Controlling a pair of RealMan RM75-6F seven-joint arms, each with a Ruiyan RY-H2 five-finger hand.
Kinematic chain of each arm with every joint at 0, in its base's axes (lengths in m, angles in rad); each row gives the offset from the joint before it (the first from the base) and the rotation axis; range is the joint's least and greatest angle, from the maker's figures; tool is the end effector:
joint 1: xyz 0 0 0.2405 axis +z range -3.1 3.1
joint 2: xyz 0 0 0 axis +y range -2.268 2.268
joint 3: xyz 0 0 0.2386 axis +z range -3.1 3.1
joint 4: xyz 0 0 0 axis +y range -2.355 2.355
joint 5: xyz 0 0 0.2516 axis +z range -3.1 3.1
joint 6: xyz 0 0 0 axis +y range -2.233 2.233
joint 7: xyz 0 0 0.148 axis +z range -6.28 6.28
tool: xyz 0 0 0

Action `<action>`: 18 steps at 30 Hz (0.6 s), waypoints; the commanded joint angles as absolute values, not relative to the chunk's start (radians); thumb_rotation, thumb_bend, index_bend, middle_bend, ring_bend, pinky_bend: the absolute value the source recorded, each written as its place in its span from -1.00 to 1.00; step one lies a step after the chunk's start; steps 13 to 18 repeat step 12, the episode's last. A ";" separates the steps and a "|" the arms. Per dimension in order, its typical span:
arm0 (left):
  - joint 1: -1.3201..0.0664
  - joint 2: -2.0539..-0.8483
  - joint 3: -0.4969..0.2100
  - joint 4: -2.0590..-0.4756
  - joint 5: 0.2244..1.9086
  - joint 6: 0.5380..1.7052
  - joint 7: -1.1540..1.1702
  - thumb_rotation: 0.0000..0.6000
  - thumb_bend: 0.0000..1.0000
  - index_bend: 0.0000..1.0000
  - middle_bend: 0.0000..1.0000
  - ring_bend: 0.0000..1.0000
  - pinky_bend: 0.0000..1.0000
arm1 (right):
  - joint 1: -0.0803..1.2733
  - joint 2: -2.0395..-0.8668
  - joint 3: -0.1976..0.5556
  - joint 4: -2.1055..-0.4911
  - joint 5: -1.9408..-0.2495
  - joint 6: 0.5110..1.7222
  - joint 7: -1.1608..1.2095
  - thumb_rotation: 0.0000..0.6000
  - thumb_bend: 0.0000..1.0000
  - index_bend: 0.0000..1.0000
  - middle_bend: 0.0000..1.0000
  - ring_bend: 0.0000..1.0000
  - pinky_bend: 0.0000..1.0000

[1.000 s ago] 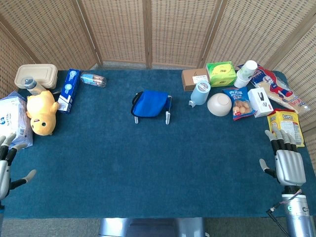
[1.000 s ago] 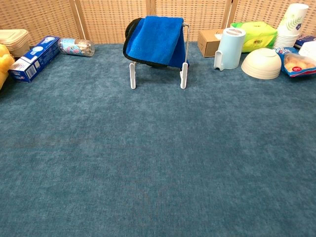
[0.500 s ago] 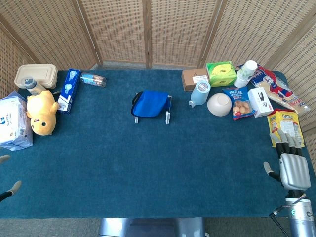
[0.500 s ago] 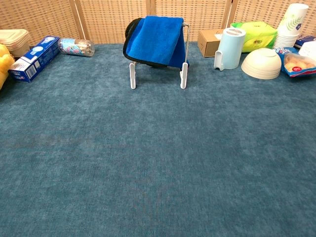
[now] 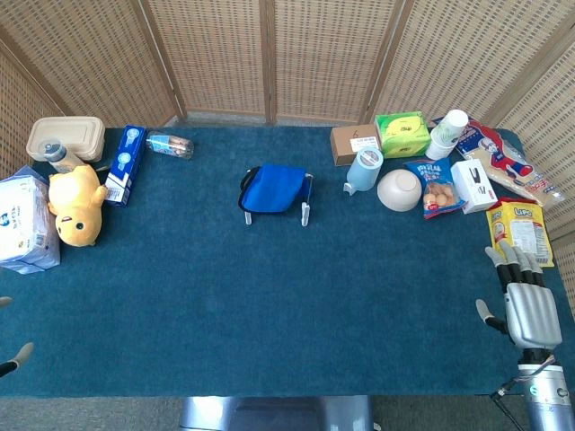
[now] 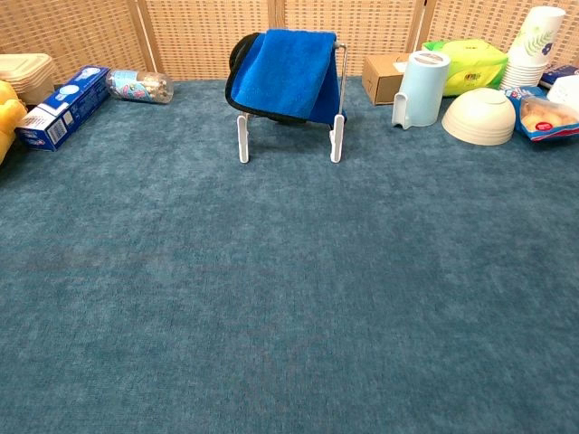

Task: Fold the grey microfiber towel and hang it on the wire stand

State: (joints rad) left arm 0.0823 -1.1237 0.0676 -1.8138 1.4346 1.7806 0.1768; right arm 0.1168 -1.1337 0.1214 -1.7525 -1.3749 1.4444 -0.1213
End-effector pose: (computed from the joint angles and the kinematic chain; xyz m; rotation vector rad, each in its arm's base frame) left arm -0.2927 0.1046 0.1232 -1.1163 -0.9216 -0.8093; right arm -0.2813 -0.2100 0.1048 1.2955 -0.9567 0.9188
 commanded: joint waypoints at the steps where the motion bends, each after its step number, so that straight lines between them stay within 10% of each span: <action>1: 0.089 -1.120 0.061 -1.813 1.443 1.779 0.168 1.00 -0.65 -0.45 -0.73 -1.00 -1.00 | 0.115 -1.135 0.119 -1.753 -1.377 1.446 -0.121 1.00 -0.43 -0.81 -0.91 -1.00 -1.00; 18: 0.100 -1.120 0.043 -1.821 1.463 1.763 0.168 1.00 -0.65 -0.45 -0.73 -1.00 -1.00 | 0.107 -1.133 0.115 -1.750 -1.383 1.454 -0.105 1.00 -0.44 -0.81 -0.91 -1.00 -1.00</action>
